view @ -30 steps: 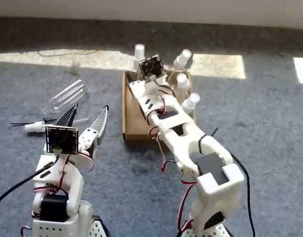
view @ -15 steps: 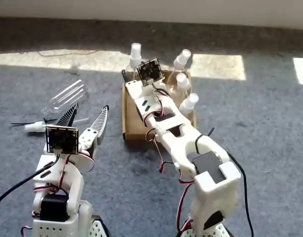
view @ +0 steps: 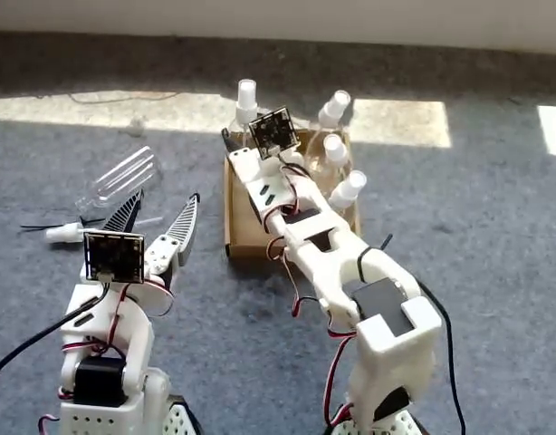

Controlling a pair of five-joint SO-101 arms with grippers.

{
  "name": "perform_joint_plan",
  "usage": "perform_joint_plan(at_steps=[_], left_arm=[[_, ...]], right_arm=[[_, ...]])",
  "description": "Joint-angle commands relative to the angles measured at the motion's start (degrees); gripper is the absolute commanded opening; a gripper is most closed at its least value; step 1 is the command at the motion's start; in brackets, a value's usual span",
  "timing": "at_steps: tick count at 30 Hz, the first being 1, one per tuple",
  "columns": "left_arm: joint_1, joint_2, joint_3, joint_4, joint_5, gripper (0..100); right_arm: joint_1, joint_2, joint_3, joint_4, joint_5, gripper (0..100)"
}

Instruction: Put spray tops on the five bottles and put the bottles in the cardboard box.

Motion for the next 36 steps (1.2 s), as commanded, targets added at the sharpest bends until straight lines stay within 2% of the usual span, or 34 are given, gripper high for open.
perform_joint_plan(at_steps=[1,20,27,36], left_arm=[[-0.2,0.1,-0.1,-1.3,0.2,25],[-0.2,0.1,-0.4,-1.3,0.2,25],[-0.2,0.1,-0.4,-1.3,0.2,25],[-0.2,0.1,-0.4,-1.3,0.2,25]], right_arm=[[-0.5,-0.3,-0.7,-1.6,0.4,0.5],[-0.5,-0.3,-0.4,-1.2,0.4,0.8],[-0.6,-0.4,1.2,-1.1,0.4,13.2],[-0.7,-0.7,1.8,-1.1,0.4,13.9]])
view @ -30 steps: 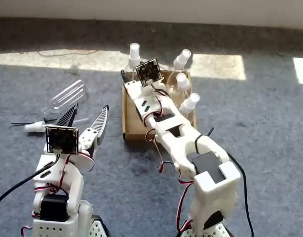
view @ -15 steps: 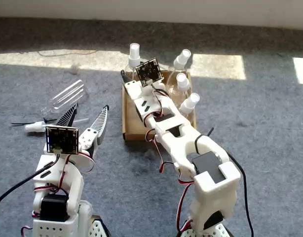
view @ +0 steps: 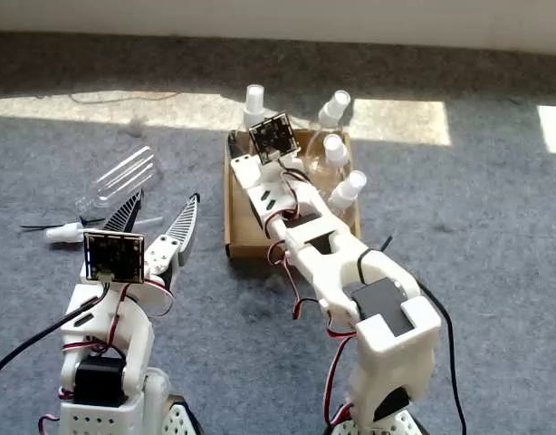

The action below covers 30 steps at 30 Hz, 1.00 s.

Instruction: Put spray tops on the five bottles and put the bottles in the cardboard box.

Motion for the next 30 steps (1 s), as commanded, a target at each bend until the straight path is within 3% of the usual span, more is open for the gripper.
perform_joint_plan(at_steps=[1,6,11,17,30], left_arm=[[-0.2,0.1,-0.4,-1.3,0.2,25],[-0.2,0.1,-0.4,-1.3,0.2,25],[-0.2,0.1,-0.4,-1.3,0.2,25],[-0.2,0.1,-0.4,-1.3,0.2,25],[-0.2,0.1,-0.4,-1.3,0.2,25]], right_arm=[[-0.7,-0.7,-0.2,-1.1,0.4,13.9],[-0.7,-0.7,-0.1,-1.2,4.3,13.9],[-0.7,-0.7,-0.1,-1.2,4.4,14.0],[-0.8,-0.6,-0.1,-1.2,4.4,21.5],[-2.1,-0.8,-0.1,-1.1,4.7,22.0]])
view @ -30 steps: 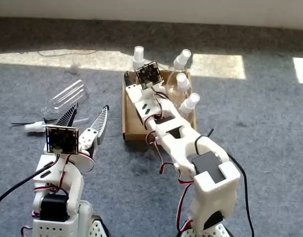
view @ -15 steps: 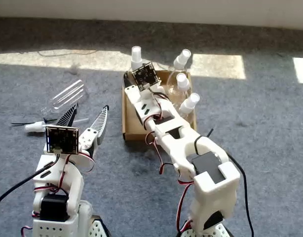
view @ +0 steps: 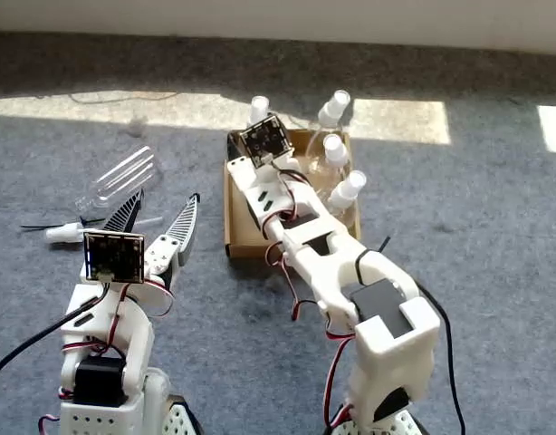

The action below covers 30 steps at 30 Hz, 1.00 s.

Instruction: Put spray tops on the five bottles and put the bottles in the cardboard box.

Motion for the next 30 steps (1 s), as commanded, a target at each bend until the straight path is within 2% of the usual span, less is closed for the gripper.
perform_joint_plan(at_steps=[1,13,18,30], left_arm=[[-0.2,0.1,-0.4,-1.3,0.2,25],[-0.2,0.1,-0.3,-1.4,0.2,25],[-0.2,0.1,-0.3,-1.4,0.2,25],[-0.2,0.1,-0.2,-1.5,0.2,25]], right_arm=[[-1.1,-0.8,-0.1,-1.1,0.7,22.0],[-0.9,-1.4,-0.6,-1.0,1.3,22.0],[-1.0,-7.0,-0.6,5.3,2.3,22.0],[0.2,-14.5,-4.2,13.1,2.5,21.9]])
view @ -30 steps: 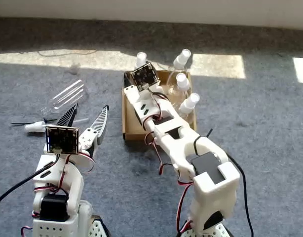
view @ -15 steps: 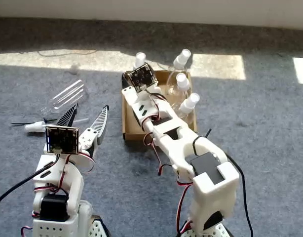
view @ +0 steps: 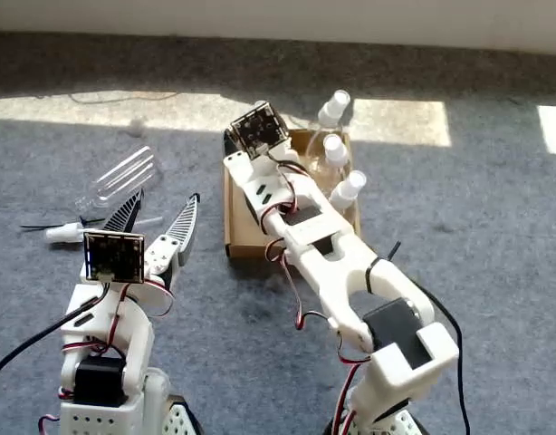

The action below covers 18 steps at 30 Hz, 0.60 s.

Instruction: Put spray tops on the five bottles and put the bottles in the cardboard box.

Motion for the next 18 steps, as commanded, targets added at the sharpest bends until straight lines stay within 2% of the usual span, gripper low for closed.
perform_joint_plan(at_steps=[1,11,18], left_arm=[[-0.2,0.1,-0.2,-1.5,0.2,25],[-0.2,0.1,-0.1,-1.5,0.2,25],[-0.7,0.1,-0.5,-1.5,0.1,25]], right_arm=[[0.7,-5.5,-5.0,3.3,0.6,21.9],[0.4,-8.9,-25.4,23.3,0.6,21.7],[-4.6,-8.7,-39.2,45.1,0.6,21.7]])
